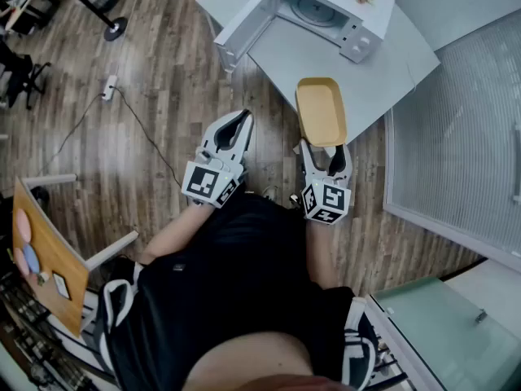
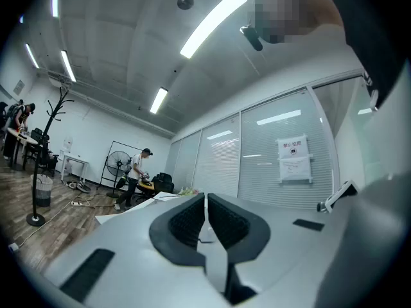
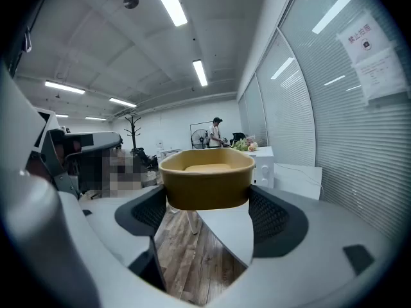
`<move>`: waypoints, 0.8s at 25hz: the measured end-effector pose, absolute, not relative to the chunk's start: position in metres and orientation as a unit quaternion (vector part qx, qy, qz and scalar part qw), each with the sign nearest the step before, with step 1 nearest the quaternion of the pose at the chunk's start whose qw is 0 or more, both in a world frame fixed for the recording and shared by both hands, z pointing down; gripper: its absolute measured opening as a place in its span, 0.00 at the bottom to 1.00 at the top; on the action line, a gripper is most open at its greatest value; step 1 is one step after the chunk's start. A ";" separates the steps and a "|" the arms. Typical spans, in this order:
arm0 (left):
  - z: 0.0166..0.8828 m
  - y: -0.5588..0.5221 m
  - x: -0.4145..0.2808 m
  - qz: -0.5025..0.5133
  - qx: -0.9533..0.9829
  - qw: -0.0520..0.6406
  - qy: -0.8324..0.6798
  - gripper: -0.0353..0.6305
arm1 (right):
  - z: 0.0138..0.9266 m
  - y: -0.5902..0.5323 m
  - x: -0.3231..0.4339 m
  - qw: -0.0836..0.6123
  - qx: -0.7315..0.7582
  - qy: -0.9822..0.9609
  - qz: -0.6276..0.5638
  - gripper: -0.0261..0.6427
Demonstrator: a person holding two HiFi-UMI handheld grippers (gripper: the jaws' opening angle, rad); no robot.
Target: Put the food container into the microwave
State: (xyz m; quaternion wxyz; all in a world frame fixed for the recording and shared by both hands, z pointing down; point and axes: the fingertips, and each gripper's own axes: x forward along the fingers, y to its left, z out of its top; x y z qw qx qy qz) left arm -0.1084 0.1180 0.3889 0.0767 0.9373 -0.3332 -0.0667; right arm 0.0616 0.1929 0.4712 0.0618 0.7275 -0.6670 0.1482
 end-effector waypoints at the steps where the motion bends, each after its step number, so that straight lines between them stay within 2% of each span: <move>1: 0.389 0.118 -0.108 -0.067 0.937 0.077 -0.333 0.10 | 0.471 0.193 0.062 0.062 0.727 -0.668 0.148 0.67; 20: 0.393 0.088 -0.117 -0.068 0.940 0.089 -0.323 0.10 | 0.472 0.165 0.053 0.052 0.736 -0.657 0.158 0.67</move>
